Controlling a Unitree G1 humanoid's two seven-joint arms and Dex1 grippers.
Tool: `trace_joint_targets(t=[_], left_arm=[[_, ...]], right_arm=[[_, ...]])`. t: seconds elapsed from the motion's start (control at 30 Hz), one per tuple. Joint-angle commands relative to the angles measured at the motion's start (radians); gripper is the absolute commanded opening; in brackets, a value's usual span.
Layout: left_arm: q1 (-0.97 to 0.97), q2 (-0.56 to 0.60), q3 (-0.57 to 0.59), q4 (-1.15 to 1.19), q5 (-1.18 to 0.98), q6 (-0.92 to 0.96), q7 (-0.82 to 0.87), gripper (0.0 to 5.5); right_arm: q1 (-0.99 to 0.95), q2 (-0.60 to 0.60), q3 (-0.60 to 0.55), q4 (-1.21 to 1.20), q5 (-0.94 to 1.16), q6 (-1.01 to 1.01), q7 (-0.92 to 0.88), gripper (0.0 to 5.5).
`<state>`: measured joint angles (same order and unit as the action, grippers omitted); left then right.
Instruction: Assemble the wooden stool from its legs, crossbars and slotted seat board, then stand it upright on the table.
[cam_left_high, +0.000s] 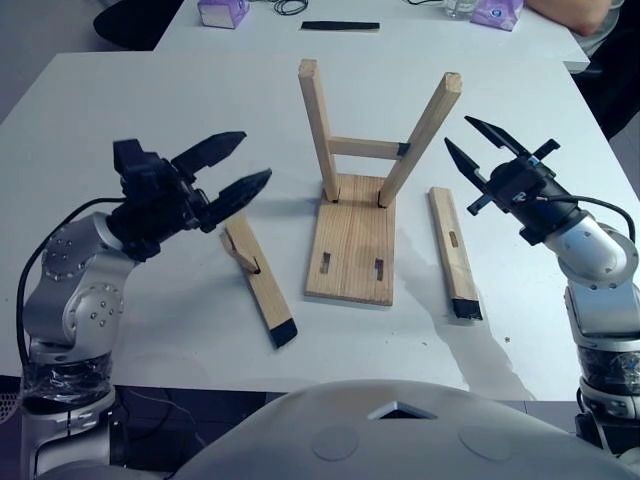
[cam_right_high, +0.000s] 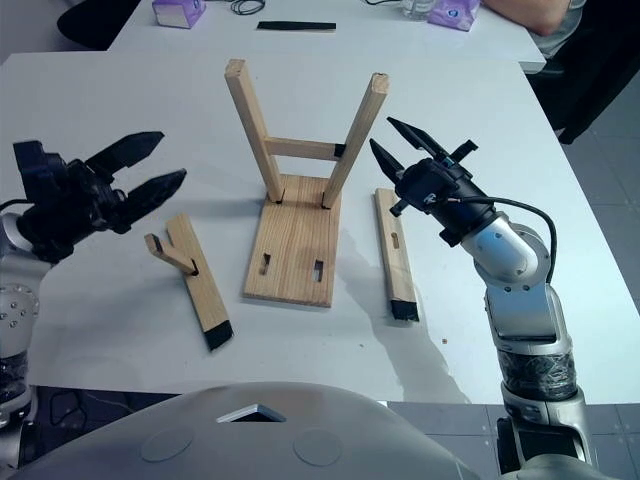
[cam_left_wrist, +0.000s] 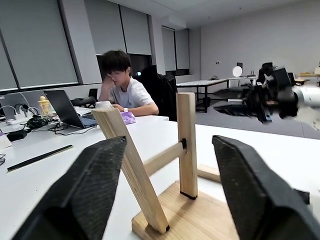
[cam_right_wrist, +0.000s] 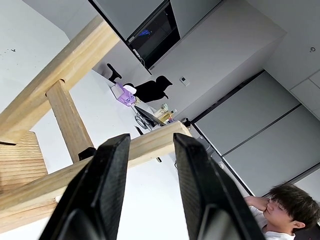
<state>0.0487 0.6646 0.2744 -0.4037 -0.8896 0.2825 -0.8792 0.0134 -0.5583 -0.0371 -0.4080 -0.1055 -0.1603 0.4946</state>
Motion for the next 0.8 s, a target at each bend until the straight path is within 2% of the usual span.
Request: trace_joint_targets(t=[0.03,0.6,0.67,0.8], left_arm=[[0.000,0.019,0.007,-0.010,0.016,0.048,0.013,2.36],[-0.024,0.058,0.037,-0.139,-0.071,0.206,0.056,2.36],[0.014,0.049,0.022,-0.133,-0.042,0.203,0.044,2.36],[0.150,0.010,-0.092,-0.011,0.138,0.108,-0.024,2.36]], right_arm=[[-0.012,-0.001,0.011,0.003,-0.014,-0.008,-0.005,1.58],[0.029,0.013,0.021,-0.041,-0.032,0.005,-0.025,1.58],[0.035,0.014,0.023,-0.044,-0.033,0.006,-0.025,1.58],[0.037,0.012,0.035,-0.031,-0.034,0.002,-0.022,1.58]])
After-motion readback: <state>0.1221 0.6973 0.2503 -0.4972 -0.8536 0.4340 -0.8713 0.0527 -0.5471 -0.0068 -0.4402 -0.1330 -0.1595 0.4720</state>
